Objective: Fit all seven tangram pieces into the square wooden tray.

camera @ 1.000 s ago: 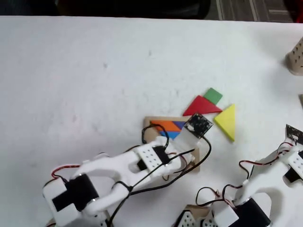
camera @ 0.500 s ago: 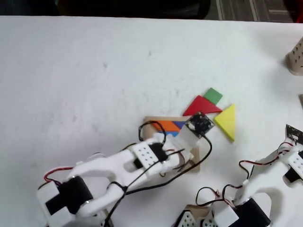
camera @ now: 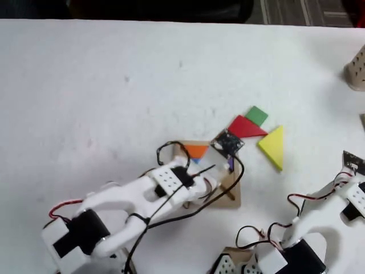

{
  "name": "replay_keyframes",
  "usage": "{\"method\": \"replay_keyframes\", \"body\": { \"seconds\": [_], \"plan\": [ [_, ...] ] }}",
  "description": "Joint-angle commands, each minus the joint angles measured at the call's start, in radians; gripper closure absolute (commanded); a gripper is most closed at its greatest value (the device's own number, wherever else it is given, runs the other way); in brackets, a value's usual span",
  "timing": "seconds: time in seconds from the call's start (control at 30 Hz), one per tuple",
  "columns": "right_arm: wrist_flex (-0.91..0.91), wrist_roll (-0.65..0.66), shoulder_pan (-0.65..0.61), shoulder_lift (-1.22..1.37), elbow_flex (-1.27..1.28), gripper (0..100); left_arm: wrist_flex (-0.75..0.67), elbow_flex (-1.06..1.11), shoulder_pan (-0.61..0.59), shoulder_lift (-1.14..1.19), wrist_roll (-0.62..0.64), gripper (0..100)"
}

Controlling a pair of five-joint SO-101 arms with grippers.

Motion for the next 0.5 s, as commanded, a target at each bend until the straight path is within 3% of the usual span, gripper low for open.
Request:
{"method": "replay_keyframes", "body": {
  "seconds": [0.0, 0.47],
  "plan": [
    [-0.013, 0.026, -0.002, -0.038, -0.005, 98.2, -0.103, -0.015, -0.044, -0.019, -0.012, 98],
    [-0.013, 0.031, -0.002, -0.038, -0.005, 98.2, -0.140, -0.092, -0.033, 0.073, -0.006, 98]
  ]
}}
